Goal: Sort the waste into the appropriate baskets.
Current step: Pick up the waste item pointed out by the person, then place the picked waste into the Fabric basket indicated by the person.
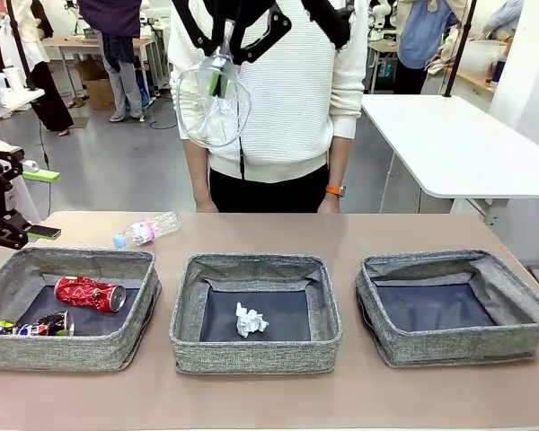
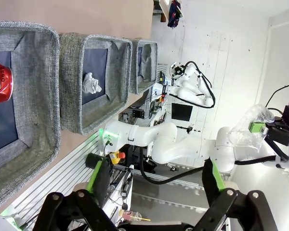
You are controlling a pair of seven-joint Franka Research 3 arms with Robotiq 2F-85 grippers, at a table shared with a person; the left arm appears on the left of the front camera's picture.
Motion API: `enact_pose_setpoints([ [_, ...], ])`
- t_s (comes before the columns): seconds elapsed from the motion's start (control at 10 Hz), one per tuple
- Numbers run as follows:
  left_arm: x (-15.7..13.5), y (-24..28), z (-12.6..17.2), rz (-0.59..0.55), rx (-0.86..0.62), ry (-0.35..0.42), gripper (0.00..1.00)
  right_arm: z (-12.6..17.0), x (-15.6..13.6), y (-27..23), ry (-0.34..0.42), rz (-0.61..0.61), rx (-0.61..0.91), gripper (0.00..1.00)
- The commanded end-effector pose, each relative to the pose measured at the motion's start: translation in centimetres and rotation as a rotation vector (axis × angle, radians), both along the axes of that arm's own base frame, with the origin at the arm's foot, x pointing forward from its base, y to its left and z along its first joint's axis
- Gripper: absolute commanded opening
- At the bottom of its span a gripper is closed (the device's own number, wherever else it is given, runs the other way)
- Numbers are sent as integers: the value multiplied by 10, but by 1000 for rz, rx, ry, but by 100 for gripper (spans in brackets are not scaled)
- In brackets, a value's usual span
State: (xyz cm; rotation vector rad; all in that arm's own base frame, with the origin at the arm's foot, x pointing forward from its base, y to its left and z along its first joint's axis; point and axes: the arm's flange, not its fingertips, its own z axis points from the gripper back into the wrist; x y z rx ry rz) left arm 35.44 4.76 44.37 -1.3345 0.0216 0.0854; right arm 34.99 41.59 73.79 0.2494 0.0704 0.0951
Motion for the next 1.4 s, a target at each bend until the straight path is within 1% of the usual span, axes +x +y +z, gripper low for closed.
enact_pose_setpoints([
  [0.0,-2,1,1,-5,-10,-21,100,3,-2,-1,8,-3,13,1],
  [1.3,-2,1,1,-5,-10,-21,100,3,-2,-1,8,-3,13,1],
])
